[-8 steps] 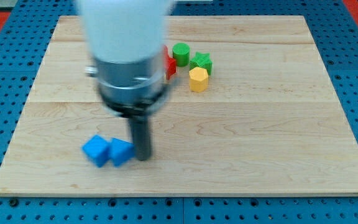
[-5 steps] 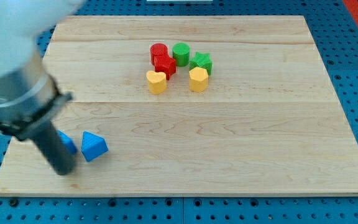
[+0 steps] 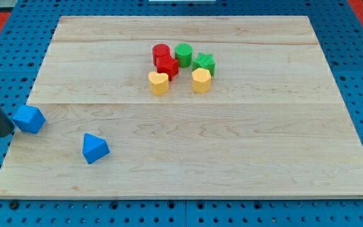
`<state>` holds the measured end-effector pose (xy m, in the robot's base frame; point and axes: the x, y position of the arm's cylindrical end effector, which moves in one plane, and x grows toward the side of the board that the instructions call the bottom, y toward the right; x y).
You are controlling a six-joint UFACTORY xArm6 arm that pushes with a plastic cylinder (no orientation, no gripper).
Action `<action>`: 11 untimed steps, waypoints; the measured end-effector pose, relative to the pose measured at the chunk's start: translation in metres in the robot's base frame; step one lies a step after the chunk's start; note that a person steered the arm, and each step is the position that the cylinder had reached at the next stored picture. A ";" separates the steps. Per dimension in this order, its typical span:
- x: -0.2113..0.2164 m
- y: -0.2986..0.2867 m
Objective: Push blue cube into group of blocks
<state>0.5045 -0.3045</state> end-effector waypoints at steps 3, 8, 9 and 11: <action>-0.026 0.104; -0.033 0.224; -0.056 0.223; -0.102 0.185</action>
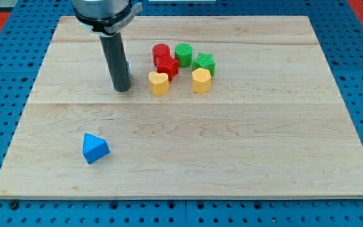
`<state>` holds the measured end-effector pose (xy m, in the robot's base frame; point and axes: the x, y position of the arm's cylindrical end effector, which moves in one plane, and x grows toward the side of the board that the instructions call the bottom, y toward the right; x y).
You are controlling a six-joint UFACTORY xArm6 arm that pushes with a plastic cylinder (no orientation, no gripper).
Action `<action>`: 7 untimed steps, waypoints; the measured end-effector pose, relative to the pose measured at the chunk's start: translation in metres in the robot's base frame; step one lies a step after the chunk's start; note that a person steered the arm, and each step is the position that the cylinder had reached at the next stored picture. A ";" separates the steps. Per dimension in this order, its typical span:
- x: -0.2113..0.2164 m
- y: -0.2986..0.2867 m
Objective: Push blue cube into group of blocks
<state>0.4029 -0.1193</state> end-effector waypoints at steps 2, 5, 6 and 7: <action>-0.025 -0.101; -0.018 0.007; -0.020 0.029; -0.021 -0.021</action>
